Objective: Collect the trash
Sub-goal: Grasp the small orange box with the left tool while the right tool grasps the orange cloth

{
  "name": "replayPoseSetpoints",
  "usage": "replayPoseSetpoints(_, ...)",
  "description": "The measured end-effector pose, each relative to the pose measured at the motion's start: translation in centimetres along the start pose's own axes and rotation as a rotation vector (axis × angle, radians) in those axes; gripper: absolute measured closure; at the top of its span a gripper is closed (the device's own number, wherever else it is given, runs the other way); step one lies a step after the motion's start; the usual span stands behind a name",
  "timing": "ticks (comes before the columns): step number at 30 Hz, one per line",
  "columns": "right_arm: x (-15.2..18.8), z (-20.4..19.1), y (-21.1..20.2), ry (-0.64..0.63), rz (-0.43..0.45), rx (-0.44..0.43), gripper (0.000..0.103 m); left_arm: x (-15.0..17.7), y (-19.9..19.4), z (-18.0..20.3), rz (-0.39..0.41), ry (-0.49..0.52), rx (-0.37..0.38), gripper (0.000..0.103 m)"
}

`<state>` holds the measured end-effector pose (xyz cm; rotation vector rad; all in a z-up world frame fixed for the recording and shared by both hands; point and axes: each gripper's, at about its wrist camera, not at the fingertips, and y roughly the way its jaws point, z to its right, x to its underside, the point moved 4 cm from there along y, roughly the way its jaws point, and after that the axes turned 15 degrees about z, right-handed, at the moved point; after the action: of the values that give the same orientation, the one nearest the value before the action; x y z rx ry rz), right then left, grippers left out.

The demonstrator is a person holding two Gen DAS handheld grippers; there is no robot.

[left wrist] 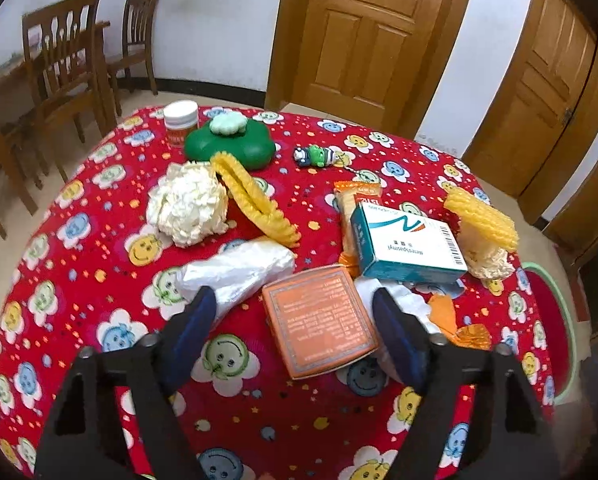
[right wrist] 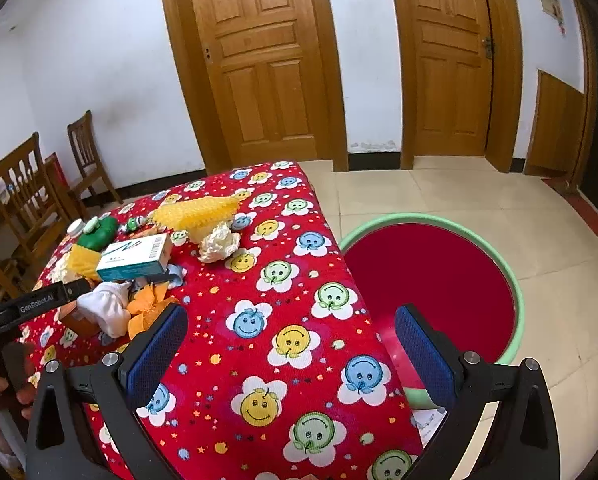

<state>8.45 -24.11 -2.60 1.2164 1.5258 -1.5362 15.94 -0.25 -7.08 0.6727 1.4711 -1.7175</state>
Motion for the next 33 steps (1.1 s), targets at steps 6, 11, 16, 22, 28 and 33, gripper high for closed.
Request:
replayPoseSetpoints(6,0.2,-0.9,0.3,-0.006,-0.018,-0.025,0.001,0.5,-0.4,0.1,-0.021,-0.051,0.089,0.047)
replayPoseSetpoints(11,0.3,-2.3,0.8,-0.018,-0.036,-0.052,0.001,0.3,-1.9,0.0,0.008,-0.052,0.114,0.047)
replayPoseSetpoints(16,0.2,-3.9,1.5,-0.022,-0.050,-0.082,0.001,-0.3,-3.7,-0.7,0.057,-0.025,0.100,0.048)
replayPoseSetpoints(22,0.8,-6.3,3.1,-0.005,-0.091,-0.140,0.005,-0.7,-4.8,-1.5,0.091,0.006,0.080,0.047)
replayPoseSetpoints(28,2.3,-8.6,5.2,-0.006,-0.162,-0.193,0.032,-0.8,-5.2,-2.1,0.106,0.004,0.104,0.047)
replayPoseSetpoints(33,3.2,-9.8,6.3,0.004,-0.201,-0.212,0.050,-1.0,-5.0,-2.4,0.120,0.015,0.124,0.047)
